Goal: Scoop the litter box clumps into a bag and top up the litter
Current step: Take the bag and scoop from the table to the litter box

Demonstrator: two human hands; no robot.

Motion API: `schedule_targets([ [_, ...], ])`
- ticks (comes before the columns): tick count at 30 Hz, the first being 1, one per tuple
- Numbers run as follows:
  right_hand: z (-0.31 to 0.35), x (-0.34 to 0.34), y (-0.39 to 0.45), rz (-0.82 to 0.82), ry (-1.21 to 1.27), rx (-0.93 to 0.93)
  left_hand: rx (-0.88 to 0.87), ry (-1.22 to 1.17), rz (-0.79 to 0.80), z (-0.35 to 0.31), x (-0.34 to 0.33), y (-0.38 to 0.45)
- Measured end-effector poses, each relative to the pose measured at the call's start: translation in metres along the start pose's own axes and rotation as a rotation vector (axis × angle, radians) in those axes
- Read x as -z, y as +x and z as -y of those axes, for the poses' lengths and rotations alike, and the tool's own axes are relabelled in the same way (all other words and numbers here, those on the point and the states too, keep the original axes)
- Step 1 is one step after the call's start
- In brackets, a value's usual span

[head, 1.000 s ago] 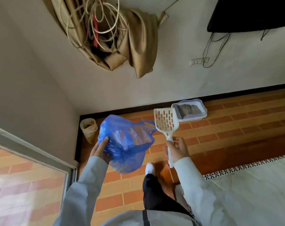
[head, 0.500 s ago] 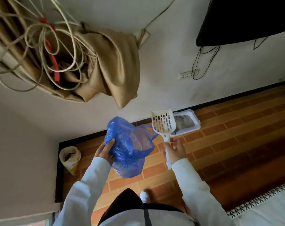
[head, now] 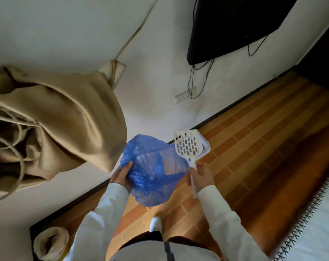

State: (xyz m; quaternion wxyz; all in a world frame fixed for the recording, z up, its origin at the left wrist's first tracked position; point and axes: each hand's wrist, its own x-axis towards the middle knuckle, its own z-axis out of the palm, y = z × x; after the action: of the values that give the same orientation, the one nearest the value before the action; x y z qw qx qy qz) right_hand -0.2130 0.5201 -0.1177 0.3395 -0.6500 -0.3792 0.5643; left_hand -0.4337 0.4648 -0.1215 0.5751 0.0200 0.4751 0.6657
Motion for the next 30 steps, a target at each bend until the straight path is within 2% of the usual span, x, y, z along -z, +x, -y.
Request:
schedule_targets([
  [3, 0.011, -0.004, 0.022, -0.061, 0.047, -0.005, 0.050, 0.020, 0.055, -0.006, -0.018, 0.034],
  [6, 0.023, -0.006, 0.041, -0.108, 0.106, -0.046, 0.137, 0.082, 0.042, -0.015, -0.035, 0.058],
  [16, 0.058, 0.014, 0.121, -0.106, 0.118, -0.019, 0.164, 0.072, 0.032, 0.001, -0.084, 0.129],
  [26, 0.114, 0.094, 0.244, 0.053, -0.052, -0.028, -0.064, 0.027, -0.174, 0.059, -0.179, 0.166],
  [30, 0.140, 0.127, 0.289, 0.192, -0.190, -0.015, -0.158, -0.019, -0.211, 0.080, -0.214, 0.166],
])
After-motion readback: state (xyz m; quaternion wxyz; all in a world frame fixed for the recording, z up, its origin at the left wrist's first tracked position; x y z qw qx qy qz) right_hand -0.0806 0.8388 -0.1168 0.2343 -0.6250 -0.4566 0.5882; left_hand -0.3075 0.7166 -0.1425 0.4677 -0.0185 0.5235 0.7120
